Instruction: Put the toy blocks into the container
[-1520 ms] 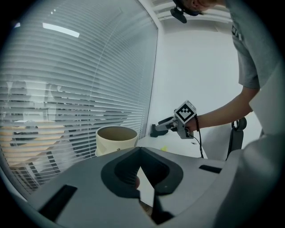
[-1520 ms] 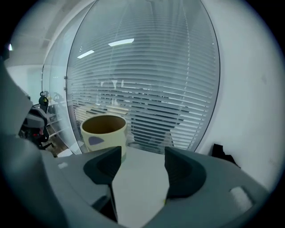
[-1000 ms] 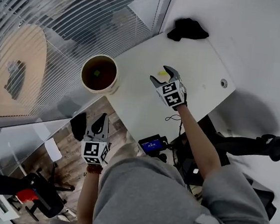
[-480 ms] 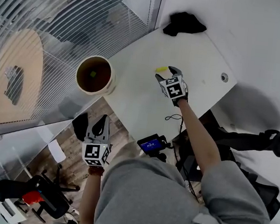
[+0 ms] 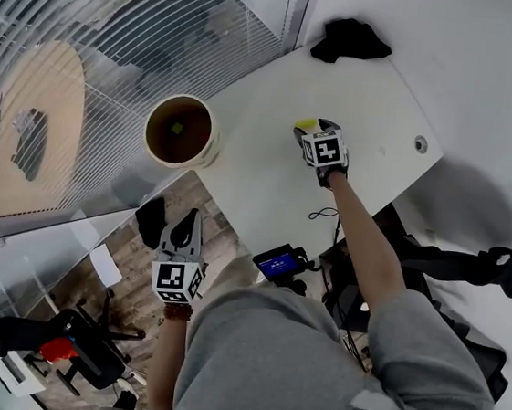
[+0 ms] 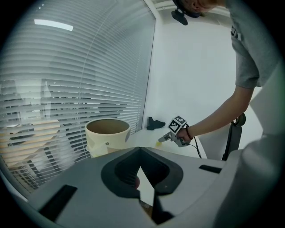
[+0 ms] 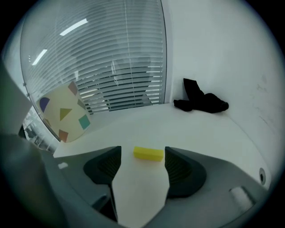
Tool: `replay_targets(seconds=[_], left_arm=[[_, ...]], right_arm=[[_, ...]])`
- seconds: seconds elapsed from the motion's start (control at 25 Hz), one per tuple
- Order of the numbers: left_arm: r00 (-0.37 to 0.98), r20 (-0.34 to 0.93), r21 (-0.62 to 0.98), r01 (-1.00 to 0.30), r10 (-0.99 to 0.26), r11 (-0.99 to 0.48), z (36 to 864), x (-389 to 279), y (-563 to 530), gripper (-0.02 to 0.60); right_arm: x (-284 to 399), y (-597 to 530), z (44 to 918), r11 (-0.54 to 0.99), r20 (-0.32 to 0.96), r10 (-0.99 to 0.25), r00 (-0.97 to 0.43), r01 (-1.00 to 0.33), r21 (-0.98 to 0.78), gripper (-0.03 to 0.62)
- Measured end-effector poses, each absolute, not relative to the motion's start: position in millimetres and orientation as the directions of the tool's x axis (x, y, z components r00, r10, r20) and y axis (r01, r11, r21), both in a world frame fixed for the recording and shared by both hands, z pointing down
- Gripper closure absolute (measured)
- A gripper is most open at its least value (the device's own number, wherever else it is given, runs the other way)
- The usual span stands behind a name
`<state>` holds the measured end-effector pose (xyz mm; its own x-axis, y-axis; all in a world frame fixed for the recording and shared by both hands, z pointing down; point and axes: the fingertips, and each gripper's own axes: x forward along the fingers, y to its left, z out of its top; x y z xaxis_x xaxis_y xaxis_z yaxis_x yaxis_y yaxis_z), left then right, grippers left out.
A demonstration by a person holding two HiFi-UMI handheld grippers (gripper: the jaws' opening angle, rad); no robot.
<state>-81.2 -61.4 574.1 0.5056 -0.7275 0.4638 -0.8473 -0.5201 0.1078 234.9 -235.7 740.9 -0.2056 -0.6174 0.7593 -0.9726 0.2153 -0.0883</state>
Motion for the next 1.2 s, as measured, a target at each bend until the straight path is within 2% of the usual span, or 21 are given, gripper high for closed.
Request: replay_targets(seconds=[0.72, 0.76, 0.84, 1.2], left_arm=[[0.482, 0.473, 0.116, -0.864, -0.737, -0.49, 579.2, -85.9, -64.4, 0.575], [0.486, 0.474, 0.118, -0.861, -0.734, -0.494, 578.9, -84.6, -64.5, 0.574], [0.49, 0.473, 0.119, -0.859, -0.732, -0.498, 577.3, -84.1, -64.9, 0.574], [0.487, 0.46, 0.119, -0.863, -0.743, -0.492, 573.3, -89.0, -65.6, 0.574]], right_arm=[[236.9, -247.1, 762.9, 0.214, 0.814, -0.56, -0.152, -0.976, -0.035, 0.267], [238.1, -247.1, 762.2, 0.212, 0.815, -0.561, -0.143, -0.977, -0.025, 0.271], [237.9, -248.0, 762.1, 0.22, 0.814, -0.566, -0.129, -0.976, -0.001, 0.323], [232.6, -248.1, 760.3, 0.254, 0.789, -0.598, -0.144, -0.967, 0.015, 0.324]])
